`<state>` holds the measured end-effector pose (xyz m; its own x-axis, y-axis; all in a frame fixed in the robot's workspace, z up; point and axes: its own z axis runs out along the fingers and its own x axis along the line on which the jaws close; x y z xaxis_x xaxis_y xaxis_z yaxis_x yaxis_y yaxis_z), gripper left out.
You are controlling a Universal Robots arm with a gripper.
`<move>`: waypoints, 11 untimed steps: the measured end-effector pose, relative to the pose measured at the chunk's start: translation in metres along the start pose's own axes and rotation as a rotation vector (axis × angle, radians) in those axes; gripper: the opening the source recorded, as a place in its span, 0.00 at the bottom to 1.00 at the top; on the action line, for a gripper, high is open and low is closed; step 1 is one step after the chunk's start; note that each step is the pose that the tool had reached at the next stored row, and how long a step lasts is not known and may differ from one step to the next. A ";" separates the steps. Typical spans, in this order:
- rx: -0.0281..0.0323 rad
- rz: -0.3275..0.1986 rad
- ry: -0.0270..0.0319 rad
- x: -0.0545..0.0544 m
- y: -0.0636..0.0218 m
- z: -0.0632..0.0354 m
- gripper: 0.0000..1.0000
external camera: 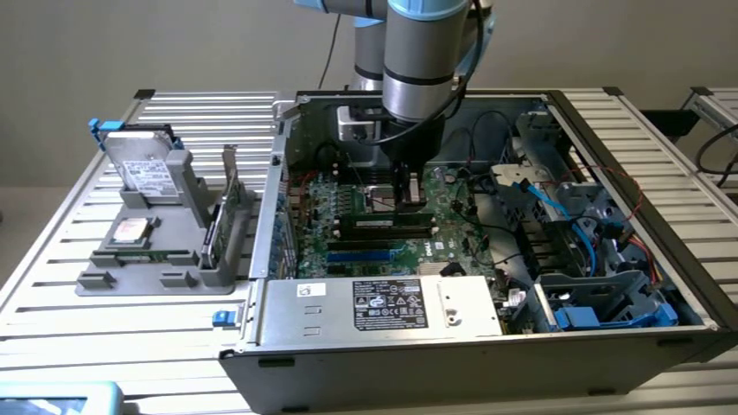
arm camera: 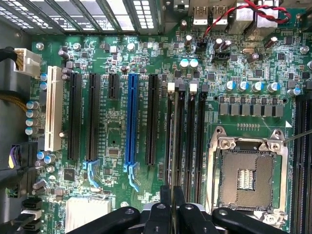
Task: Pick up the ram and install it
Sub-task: 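Insert the ram into the slot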
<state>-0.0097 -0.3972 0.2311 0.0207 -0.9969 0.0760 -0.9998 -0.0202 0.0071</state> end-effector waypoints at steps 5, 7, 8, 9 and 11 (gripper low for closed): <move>0.0000 0.000 -0.0001 0.000 0.0000 0.0003 0.13; 0.0000 0.000 -0.0001 0.000 0.0001 0.0004 0.13; 0.0000 0.000 -0.0001 0.000 0.0001 0.0005 0.13; 0.0000 0.000 0.0001 0.000 0.0002 0.0007 0.13; 0.0001 0.000 0.0002 0.000 0.0002 0.0011 0.13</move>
<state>-0.0098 -0.3976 0.2301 0.0209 -0.9969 0.0762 -0.9998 -0.0204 0.0070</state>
